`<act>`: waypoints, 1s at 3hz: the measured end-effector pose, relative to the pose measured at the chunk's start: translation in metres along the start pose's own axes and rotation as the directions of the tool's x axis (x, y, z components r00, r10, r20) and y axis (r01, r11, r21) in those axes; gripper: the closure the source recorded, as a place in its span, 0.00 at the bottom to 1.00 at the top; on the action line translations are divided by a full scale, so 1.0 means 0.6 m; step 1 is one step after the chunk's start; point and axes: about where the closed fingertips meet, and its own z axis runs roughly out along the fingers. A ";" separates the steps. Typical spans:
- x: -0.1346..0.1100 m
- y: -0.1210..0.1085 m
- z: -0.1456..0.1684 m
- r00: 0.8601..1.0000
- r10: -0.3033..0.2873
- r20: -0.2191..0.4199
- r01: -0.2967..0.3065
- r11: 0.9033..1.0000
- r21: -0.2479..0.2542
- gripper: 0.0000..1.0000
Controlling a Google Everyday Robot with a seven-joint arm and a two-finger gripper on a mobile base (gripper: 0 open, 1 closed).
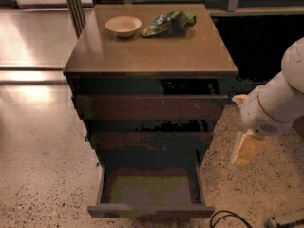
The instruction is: Close bottom drawer
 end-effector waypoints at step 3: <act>0.043 0.018 0.175 0.998 -0.026 0.060 0.028 0.999 -0.039 0.00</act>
Offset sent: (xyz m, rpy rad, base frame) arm 0.0123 0.0018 -0.1153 0.0437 0.0027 0.0703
